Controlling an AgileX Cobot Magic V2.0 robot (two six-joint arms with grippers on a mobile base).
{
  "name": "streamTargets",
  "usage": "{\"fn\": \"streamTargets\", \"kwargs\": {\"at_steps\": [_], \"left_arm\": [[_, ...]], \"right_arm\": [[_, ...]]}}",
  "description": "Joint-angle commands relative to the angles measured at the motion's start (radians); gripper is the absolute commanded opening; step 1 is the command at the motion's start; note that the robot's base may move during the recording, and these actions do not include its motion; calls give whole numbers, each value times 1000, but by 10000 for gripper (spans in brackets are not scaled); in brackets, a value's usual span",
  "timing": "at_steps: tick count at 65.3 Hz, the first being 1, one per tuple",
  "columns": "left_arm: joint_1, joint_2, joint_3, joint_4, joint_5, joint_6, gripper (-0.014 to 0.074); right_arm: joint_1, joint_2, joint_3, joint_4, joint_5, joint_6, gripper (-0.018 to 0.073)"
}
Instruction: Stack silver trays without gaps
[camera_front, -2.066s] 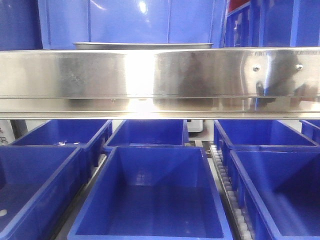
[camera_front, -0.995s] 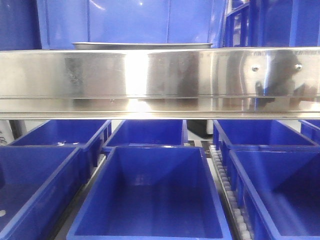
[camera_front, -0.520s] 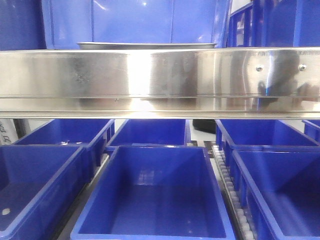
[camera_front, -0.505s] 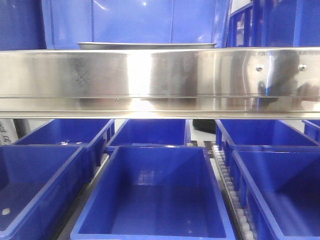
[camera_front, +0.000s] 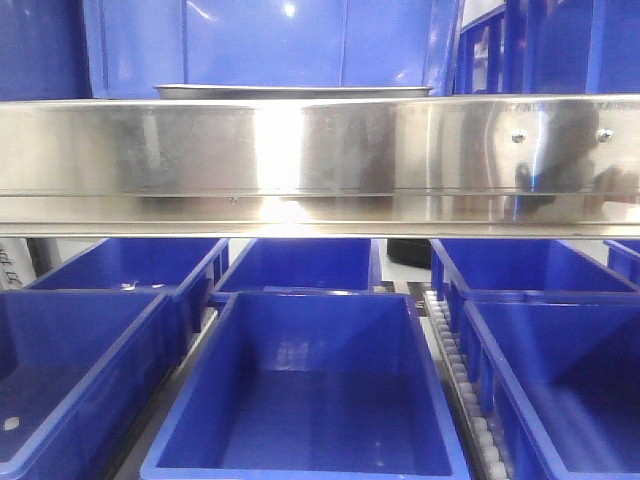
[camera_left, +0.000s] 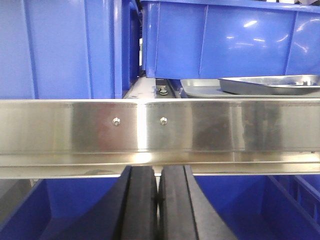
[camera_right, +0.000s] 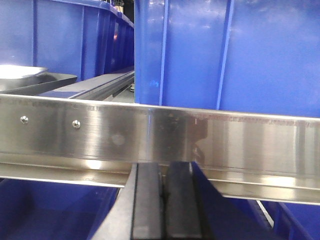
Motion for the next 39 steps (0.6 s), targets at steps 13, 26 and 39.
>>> {"fn": "streamTargets", "kwargs": {"at_steps": [13, 26, 39], "left_arm": [[-8, -5, -1, 4, -52, -10, 4], [-8, -5, -1, 4, -52, -10, 4], [-8, -5, -1, 4, -52, -10, 4]], "right_arm": [[-3, -4, 0, 0, -24, 0, -79], [-3, -4, 0, 0, -24, 0, -79], [-3, -4, 0, 0, -24, 0, -79]]}}
